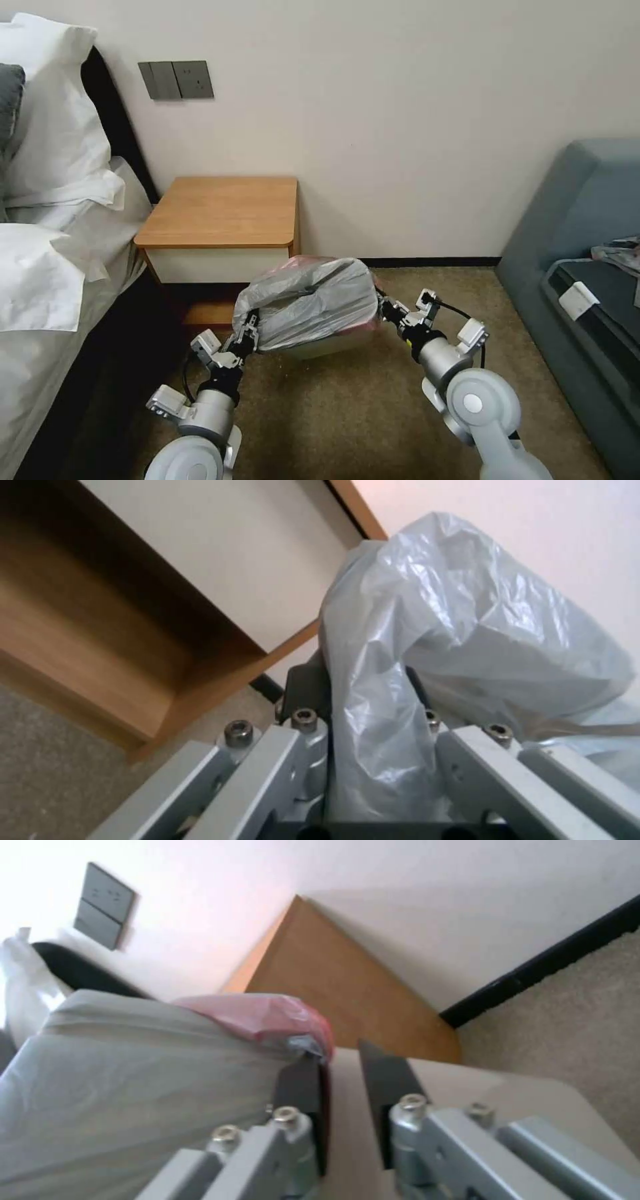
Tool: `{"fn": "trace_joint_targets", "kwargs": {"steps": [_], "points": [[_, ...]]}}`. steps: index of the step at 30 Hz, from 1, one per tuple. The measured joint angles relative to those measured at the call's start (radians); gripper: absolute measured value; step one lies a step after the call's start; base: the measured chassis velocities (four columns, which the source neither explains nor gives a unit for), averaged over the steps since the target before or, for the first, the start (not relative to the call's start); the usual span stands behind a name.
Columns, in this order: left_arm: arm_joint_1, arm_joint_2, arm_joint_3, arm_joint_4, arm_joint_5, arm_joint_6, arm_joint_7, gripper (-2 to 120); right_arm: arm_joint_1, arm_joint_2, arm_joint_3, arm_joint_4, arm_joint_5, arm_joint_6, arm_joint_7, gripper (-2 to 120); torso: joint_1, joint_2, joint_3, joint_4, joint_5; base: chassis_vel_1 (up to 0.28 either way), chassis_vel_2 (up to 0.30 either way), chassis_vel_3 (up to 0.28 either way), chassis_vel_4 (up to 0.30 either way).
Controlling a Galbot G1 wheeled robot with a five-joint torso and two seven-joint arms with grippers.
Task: Pick up the garbage bag from the table and place it over the trash can.
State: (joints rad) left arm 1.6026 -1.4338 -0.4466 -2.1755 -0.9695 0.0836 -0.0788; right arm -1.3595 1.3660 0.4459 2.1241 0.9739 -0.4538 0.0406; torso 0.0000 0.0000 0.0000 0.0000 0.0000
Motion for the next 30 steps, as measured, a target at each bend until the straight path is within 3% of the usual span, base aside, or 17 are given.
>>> {"fn": "trace_joint_targets", "kwargs": {"steps": [10,18,20,28,30], "points": [[-0.026,-0.001,-0.007,0.008,-0.005,0.001,-0.023,7,-0.061,0.005,0.044,0.046,0.048,-0.005,-0.012,60,0.0,0.0,0.0,0.0,0.0,0.0,0.0,0.0,0.0],[-0.035,-0.001,-0.008,0.011,-0.008,0.004,-0.037,7,-0.115,0.008,0.076,0.112,0.07,-0.005,-0.028,82,0.0,0.0,0.0,0.0,0.0,0.0,0.0,0.0,0.0],[-0.04,0.0,-0.007,0.011,-0.008,0.008,-0.047,7,-0.139,0.004,0.098,0.162,0.085,-0.006,-0.035,95,0.0,0.0,0.0,0.0,0.0001,0.0,0.0,0.0,0.0],[-0.041,0.003,-0.002,0.013,0.019,0.009,-0.05,7,-0.125,-0.051,0.124,0.282,0.127,-0.012,-0.026,100,0.0,0.0,0.0,-0.0001,0.0001,0.0,0.0,0.0,0.0],[-0.041,0.007,0.004,0.021,0.079,-0.003,-0.034,7,-0.091,-0.124,0.102,0.315,0.117,-0.013,-0.023,100,0.0,0.0,0.0,0.0,-0.0001,0.0,0.0,0.0,0.0]]}}
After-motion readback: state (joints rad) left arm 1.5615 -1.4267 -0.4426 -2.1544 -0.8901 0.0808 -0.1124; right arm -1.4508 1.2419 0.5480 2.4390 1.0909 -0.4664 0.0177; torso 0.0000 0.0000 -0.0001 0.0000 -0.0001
